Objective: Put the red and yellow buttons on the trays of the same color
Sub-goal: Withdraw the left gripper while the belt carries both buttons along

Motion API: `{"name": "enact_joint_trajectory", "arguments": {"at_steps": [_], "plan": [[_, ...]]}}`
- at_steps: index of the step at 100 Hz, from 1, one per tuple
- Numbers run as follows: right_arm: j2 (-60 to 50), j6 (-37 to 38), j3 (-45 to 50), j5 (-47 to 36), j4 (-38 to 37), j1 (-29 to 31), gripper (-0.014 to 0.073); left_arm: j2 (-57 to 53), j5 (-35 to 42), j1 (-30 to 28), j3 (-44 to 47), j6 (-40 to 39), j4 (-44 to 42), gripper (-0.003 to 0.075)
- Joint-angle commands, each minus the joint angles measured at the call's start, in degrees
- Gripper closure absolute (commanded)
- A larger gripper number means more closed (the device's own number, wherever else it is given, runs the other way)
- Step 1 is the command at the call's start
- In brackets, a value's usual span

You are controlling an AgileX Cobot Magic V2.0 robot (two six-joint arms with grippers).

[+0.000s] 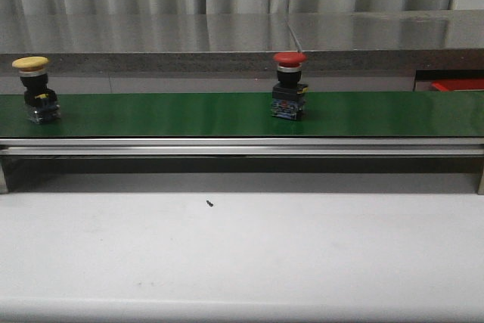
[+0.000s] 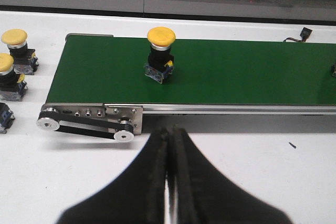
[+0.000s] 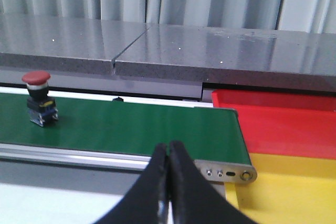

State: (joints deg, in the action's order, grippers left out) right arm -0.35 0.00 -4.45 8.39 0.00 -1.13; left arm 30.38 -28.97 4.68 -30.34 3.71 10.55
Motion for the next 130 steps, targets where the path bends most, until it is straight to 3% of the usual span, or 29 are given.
{"name": "enact_joint_trajectory", "arguments": {"at_steps": [1,32,50,70,81,96,103,107,130], "plan": [[3.08,0.0,-8.01,2.52,0.7,-0.12,0.0711,0.05,5.18,0.33,-1.48,-0.09,0.97,0.0739],[30.18,0.0,-31.49,29.3,0.7,-0.12,0.0711,0.15,5.49,0.33,-1.48,-0.09,0.97,0.0739],[44.15,0.0,-40.38,29.65,1.64,-0.12,0.0711,0.15,5.49,0.33,-1.48,-0.09,0.97,0.0739],[54.36,0.0,-43.79,26.22,2.34,-0.12,0.0697,0.15,4.74,0.33,-1.38,-0.09,0.97,0.0739],[57.45,0.0,-45.03,27.18,3.93,-0.12,0.0556,0.15,4.03,0.33,-1.35,-0.09,0.97,0.0739],[58.45,0.0,-45.49,27.61,5.46,-0.12,0.0153,0.15,4.03,0.33,-1.35,-0.09,0.97,0.0739],[58.45,0.0,-45.49,27.55,5.51,-0.12,0.0017,0.15,4.03,0.33,-1.35,-0.09,0.97,0.0739],[58.45,0.0,-45.49,27.61,5.51,-0.12,-0.0023,0.15,4.03,0.33,-1.35,-0.09,0.97,0.0739],[58.79,0.0,-45.62,28.37,5.73,-0.76,-0.0003,0.15,4.03,0.33,-1.35,-0.09,0.97,0.0739]]}}
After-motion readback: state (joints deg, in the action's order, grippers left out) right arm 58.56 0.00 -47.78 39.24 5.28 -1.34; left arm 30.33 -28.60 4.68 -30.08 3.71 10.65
